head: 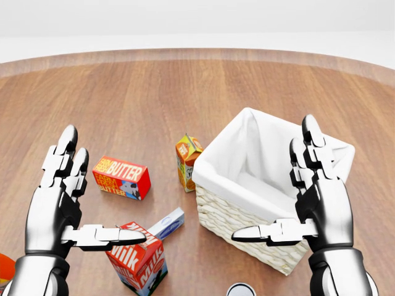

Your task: Pick up the tomato sauce, and put it in the basket.

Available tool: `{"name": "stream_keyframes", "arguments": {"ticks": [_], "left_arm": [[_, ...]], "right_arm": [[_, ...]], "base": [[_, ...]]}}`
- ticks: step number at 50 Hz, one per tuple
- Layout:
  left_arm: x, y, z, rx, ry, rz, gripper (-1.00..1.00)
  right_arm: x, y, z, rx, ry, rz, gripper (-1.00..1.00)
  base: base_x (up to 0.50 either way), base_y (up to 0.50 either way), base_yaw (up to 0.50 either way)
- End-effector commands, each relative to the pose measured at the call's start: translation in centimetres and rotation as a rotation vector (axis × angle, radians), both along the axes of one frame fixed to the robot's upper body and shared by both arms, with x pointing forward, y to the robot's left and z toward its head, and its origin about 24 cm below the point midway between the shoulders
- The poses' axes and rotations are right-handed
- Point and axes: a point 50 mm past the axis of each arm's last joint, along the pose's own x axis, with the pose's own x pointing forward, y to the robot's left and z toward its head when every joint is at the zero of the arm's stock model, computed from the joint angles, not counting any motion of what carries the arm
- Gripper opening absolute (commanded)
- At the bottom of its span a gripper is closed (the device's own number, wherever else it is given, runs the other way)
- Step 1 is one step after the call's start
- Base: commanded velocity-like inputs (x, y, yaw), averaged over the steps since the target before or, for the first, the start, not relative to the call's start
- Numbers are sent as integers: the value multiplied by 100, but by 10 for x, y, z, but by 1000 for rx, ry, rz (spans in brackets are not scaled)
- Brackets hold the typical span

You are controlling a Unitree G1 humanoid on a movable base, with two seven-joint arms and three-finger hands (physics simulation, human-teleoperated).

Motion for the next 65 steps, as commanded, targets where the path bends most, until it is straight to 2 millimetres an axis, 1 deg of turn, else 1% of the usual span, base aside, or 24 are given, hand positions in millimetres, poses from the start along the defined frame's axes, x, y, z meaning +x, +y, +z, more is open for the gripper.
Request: {"name": "stream_keyframes", "arguments": {"ticks": [1,15,20,29,33,43,49,52,57,58,65], "left_arm": [[0,0,0,0,2,-1,95],[0,0,0,1,2,0,95],[1,0,-3,1,13,1,95],[-1,0,-2,3,7,0,95],[0,0,-2,3,10,-1,95],[0,0,-5,3,22,0,95],[-1,0,-3,4,12,-1,96],[0,-1,-3,5,14,-1,95],[1,-1,-5,5,21,-1,95],[0,-1,-6,7,28,-2,96],[0,-1,-7,8,32,-3,95]], "right_arm": [[-1,0,3,-6,-13,-1,100],[0,0,1,-28,-2,-3,100],[1,-1,5,-37,-18,-1,100],[5,-7,8,-55,-27,-8,100],[6,-11,13,-55,-47,-15,100],[5,-16,19,-86,-70,12,100],[3,-14,21,-107,-79,56,100],[-1,-10,21,-131,-79,108,100],[-2,-9,22,-145,-81,141,100],[-15,3,14,-218,-44,276,100],[-17,5,12,-231,-37,291,100]], "base": [[0,0,0],[0,0,0],[0,0,0],[0,0,0],[0,0,0],[0,0,0],[0,0,0],[0,0,0],[0,0,0],[0,0,0],[0,0,0]]}}
